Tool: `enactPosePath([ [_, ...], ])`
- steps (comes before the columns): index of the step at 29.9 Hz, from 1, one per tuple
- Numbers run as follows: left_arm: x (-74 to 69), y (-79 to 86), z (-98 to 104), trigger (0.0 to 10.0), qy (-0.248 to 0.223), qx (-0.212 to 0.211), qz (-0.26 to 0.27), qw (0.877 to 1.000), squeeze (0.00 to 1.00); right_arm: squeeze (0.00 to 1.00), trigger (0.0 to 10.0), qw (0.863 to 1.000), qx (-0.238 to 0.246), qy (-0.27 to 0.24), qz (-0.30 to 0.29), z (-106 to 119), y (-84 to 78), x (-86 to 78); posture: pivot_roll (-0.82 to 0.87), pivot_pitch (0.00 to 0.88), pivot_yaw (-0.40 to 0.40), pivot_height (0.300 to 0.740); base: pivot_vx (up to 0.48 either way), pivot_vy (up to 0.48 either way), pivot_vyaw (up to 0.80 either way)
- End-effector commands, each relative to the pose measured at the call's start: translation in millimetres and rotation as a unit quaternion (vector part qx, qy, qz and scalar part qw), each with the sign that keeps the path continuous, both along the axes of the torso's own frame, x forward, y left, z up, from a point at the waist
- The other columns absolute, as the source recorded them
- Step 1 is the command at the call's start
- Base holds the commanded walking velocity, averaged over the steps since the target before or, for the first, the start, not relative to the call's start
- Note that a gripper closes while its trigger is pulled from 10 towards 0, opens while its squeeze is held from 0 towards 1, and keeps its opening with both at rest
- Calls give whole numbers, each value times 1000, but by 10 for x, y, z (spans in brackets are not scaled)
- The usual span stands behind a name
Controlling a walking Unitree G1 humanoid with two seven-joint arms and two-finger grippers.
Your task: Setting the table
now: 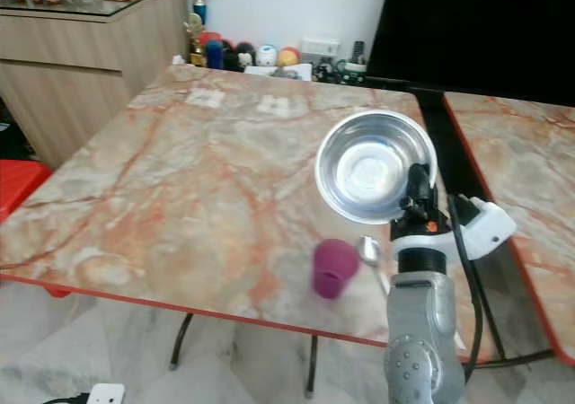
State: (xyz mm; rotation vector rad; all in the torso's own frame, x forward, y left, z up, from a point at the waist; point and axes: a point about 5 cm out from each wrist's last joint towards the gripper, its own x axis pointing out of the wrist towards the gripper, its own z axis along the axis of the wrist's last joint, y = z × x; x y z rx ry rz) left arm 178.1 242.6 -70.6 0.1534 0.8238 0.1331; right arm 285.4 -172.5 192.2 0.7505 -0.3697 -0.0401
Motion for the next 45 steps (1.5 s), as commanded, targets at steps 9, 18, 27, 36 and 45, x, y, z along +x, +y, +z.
enactPosePath([
  [9, -52, -66, -47, 10000, 12, -6, -3, 1000, 0, 0, 10000, 1000, 9, -1, -23, 1, -63, -27, 3, 100, -21, 740, 0, -442, 0],
  [18, -48, -60, -45, 10000, 14, -5, -2, 1000, 0, 0, 10000, 999, 9, -1, -32, -4, -101, -21, 0, 107, -14, 740, 0, -443, 0],
  [27, -40, -46, -38, 10000, 14, -2, -8, 1000, 0, 0, 10000, 999, 12, 2, -38, -15, -116, -23, -5, 110, -8, 740, 0, -443, 0],
  [36, -40, -46, -37, 10000, 15, -2, -11, 1000, 0, 0, 10000, 999, 14, 4, -47, -31, -132, -24, -4, 106, -9, 740, 0, -442, 0],
  [45, -45, -50, -40, 10000, 15, -2, -11, 1000, 0, 0, 10000, 998, 20, 16, -55, -67, -156, -8, -3, 98, -11, 740, 0, -443, 0],
])
